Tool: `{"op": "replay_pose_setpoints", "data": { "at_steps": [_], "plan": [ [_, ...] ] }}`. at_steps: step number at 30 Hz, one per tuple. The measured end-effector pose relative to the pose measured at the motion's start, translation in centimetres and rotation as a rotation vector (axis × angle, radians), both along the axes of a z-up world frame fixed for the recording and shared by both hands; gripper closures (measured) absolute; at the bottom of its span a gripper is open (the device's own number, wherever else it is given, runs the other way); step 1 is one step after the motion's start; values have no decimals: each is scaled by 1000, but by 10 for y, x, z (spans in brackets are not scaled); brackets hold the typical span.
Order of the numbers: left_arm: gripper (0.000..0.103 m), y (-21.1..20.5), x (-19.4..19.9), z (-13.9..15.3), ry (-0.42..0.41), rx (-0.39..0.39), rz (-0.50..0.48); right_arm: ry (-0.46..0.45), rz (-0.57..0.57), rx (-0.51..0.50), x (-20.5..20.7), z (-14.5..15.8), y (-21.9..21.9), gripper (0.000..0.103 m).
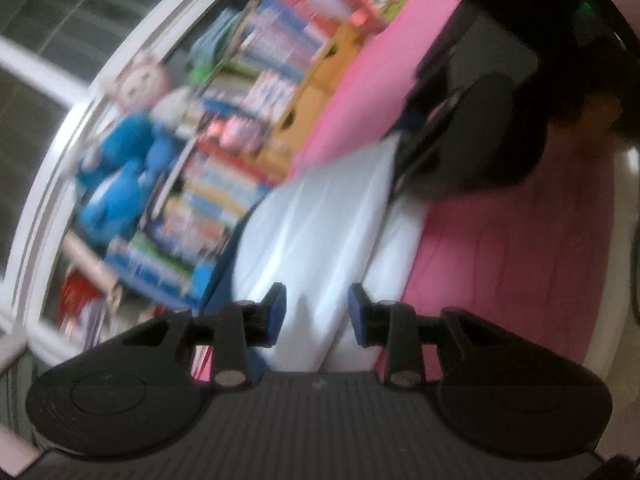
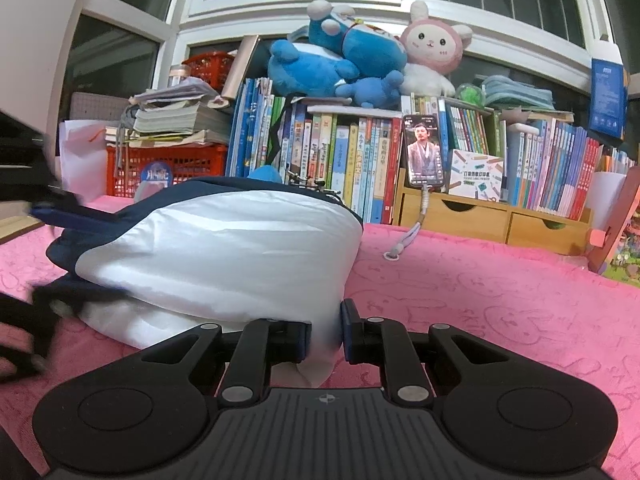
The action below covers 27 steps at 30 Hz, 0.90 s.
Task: Fold clothes
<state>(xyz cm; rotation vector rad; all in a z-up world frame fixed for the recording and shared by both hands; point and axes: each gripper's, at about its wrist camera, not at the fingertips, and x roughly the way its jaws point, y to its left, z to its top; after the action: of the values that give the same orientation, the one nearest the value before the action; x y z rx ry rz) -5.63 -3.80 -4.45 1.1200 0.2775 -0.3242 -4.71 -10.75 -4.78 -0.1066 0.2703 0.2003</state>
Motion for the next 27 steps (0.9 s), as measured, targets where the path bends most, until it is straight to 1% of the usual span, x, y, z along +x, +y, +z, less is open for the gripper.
{"op": "replay_pose_setpoints", "data": {
  "at_steps": [2,5,9,12,14,16,17,19,23,27],
  "plan": [
    [50,-9,6,-6,7,32,-47,0,0,1,-1,0,0,85],
    [50,-16,17,-14,0,96,-91,0,0,3,-1,0,0,85],
    [50,-17,38,-14,-68,149,-83,-1,1,8,-1,1,-1,85],
    [50,-22,45,-22,-122,187,-76,-2,1,10,-1,1,-2,85],
    [51,-26,48,-33,-144,227,-88,-2,2,10,-1,1,-2,85],
    [83,-28,50,-42,-149,258,-95,-3,2,11,-1,1,-2,85],
    [97,-26,51,-46,-155,281,-101,-3,-3,9,-1,1,-2,85],
    [98,-20,52,-52,-166,319,-98,-4,-16,6,0,1,-1,85],
    [98,2,49,-56,-175,363,-43,-20,-43,-9,-1,0,2,85],
    [98,23,46,-60,-183,407,12,-25,-41,-11,-2,-1,3,85]
  ]
}}
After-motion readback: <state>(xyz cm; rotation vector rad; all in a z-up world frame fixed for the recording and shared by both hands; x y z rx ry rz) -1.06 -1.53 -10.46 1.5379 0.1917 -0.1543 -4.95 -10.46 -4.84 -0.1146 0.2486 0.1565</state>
